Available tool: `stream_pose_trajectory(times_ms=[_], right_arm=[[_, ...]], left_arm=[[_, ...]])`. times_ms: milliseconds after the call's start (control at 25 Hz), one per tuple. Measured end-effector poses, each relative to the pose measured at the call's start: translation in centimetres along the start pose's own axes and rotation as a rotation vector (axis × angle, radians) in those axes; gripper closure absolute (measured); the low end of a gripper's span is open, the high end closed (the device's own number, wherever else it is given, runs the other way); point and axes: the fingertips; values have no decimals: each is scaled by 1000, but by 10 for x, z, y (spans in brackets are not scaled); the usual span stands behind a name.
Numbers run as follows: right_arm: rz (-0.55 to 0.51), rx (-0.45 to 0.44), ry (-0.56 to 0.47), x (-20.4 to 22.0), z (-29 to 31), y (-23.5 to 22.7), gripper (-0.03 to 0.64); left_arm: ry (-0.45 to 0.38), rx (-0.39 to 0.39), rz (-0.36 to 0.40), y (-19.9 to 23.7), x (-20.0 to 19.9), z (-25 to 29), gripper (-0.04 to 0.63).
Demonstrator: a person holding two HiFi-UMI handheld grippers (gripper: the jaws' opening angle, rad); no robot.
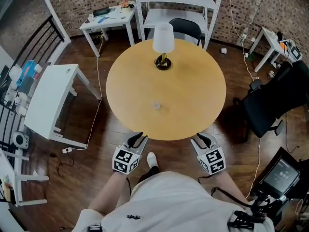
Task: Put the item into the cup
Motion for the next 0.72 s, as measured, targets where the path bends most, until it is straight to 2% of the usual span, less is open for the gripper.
stream_pose_trajectory(times_ms=[160,360,520,720], right_arm=[[-18,-26,-30,28,-56,9,492],[-2,-47,-10,70,-97,26,492],[22,-42,-4,91,-115,43,492],[27,1,-15,94,-132,50,500]], left_arm=[[-27,-31,-53,-65,9,-30,521],[22,-59,-83,-120,39,-70,521],[47,-71,-55,-130,51,-96,522],[18,-70,-49,-131,41,-103,522]])
Point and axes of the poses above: the fingertips, and each gripper's own axes: z forward along the fingers, y to its left, x out of its underside, and after that the axes turned 6 degrees about -x, right-handed
